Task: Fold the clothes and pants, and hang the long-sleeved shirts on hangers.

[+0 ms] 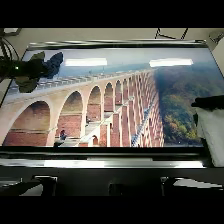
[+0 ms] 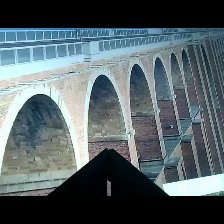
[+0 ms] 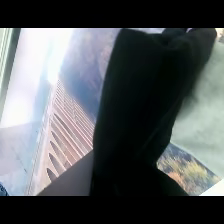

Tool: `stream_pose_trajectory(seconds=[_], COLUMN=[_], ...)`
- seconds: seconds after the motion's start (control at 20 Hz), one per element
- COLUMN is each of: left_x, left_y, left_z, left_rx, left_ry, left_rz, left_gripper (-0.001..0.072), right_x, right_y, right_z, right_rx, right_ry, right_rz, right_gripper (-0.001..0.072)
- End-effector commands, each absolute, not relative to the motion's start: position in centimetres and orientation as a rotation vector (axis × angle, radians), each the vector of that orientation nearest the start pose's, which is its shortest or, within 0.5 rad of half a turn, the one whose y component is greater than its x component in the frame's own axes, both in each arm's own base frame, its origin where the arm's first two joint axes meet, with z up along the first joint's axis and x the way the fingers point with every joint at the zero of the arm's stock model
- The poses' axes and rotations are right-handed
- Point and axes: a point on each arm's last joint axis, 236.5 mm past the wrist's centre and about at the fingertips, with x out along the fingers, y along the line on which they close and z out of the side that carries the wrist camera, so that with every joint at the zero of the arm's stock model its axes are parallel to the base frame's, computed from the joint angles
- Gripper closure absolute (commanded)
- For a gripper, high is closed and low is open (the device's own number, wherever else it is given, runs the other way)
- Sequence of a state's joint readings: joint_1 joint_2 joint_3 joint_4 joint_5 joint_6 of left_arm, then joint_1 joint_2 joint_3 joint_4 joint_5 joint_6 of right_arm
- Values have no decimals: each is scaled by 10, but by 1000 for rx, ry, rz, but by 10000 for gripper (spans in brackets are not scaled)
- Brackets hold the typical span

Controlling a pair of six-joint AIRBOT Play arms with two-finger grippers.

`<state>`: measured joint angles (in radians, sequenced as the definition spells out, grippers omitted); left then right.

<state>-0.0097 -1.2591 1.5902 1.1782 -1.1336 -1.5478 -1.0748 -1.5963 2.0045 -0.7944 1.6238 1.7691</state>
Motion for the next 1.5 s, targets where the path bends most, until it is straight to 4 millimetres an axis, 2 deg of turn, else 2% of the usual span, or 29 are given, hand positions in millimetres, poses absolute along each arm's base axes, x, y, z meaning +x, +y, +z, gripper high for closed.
stream_pose_trajectory(seconds=[0.0, 0.1, 0.25, 0.35, 0.5, 0.65, 0.8, 1.0, 1.05, 1.15, 1.2, 1.25, 1.3, 1.35, 1.4, 1.45], left_x=[454, 454, 454, 454, 454, 453, 452, 453, 454, 458, 460, 462, 466, 473, 484, 494], left_y=[-86, -86, -86, -86, -87, -91, -97, -104, -105, -108, -114, -121, -123, -123, -114, -99], left_z=[210, 210, 210, 210, 210, 210, 209, 208, 208, 210, 216, 226, 238, 255, 271, 277], left_rx=[-275, -272, -268, -268, -268, -264, -259, -255, -256, -266, -297, -329, -347, -338, -288, -215], left_ry=[783, 782, 781, 782, 782, 783, 787, 788, 784, 769, 750, 721, 680, 616, 534, 484], left_rz=[-286, -288, -289, -289, -290, -299, -312, -325, -325, -329, -350, -372, -382, -378, -347, -279], left_gripper=[687, 687, 687, 687, 687, 687, 687, 687, 687, 687, 688, 688, 688, 689, 690, 692], right_x=[303, 281, 251, 229, 178, 141, 135, 130, 130, 138, 146, 165, 194, 237, 279, 320], right_y=[-289, -289, -311, -313, -309, -305, -303, -299, -298, -296, -297, -306, -319, -334, -347, -349], right_z=[207, 195, 166, 139, 87, 42, 12, -1, -2, 4, 14, 33, 59, 101, 148, 200], right_rx=[1188, 1203, 1187, 1193, 1181, 1149, 1150, 1149, 1161, 1167, 1154, 1144, 1128, 1097, 1046, 951], right_ry=[819, 894, 983, 1069, 1274, 1419, 1444, 1467, 1465, 1449, 1424, 1342, 1204, 999, 795, 624], right_rz=[-353, -408, -637, -728, -885, -972, -986, -994, -1001, -964, -924, -880, -830, -732, -646, -553], right_gripper=[668, 667, 668, 668, 667, 667, 668, 661, 571, 199, 131, 133, 134, 134, 135, 138])
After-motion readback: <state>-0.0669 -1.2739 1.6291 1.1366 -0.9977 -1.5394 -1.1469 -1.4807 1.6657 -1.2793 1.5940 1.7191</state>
